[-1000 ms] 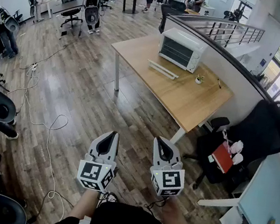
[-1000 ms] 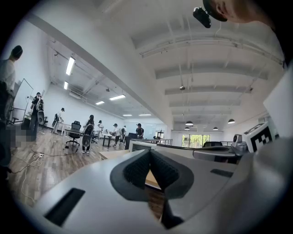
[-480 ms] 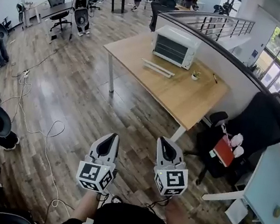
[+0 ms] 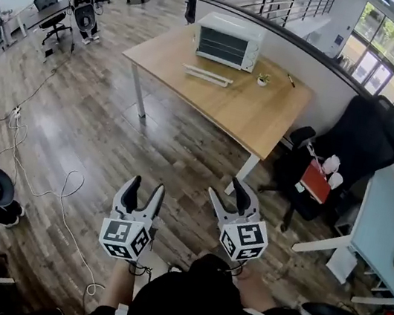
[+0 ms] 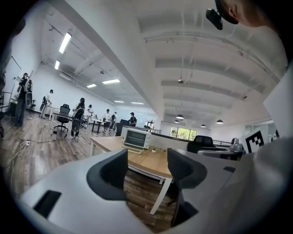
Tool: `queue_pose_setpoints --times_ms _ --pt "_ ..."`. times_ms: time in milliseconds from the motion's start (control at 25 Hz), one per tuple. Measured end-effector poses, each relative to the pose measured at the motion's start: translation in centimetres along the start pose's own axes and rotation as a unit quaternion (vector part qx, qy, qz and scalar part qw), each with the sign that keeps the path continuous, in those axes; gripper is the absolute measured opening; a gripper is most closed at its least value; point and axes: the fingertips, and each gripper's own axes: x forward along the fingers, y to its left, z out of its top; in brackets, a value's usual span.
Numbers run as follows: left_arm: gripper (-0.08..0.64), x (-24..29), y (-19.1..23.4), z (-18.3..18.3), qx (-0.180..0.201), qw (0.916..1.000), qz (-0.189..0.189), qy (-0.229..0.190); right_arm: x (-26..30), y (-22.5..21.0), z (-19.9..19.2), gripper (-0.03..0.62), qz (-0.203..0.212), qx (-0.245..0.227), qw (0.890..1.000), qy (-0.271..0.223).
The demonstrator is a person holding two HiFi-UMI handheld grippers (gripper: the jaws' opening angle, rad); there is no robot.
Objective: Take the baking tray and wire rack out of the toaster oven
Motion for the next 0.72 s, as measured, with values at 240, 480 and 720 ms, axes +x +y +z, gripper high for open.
queue_pose_setpoints --times_ms 240,480,720 --pt "0.256 2.8 1.7 -0.1 -0.019 0.9997 -0.013 0.006 2.0 -2.3 -0.3 0.291 -0.023 0.003 1.0 0.015" --pt "0.256 8.5 3.3 -0.6 -0.037 0.9989 -0.027 0.006 6.4 -5.7 -0.8 0.291 -0.032 0.0 0.999 0.017" --pt "0.256 16.0 5.4 0.4 -0.032 0.9989 -0.033 0.012 13.1 -11.1 0.0 0.29 -0.037 0.004 0.999 0.017"
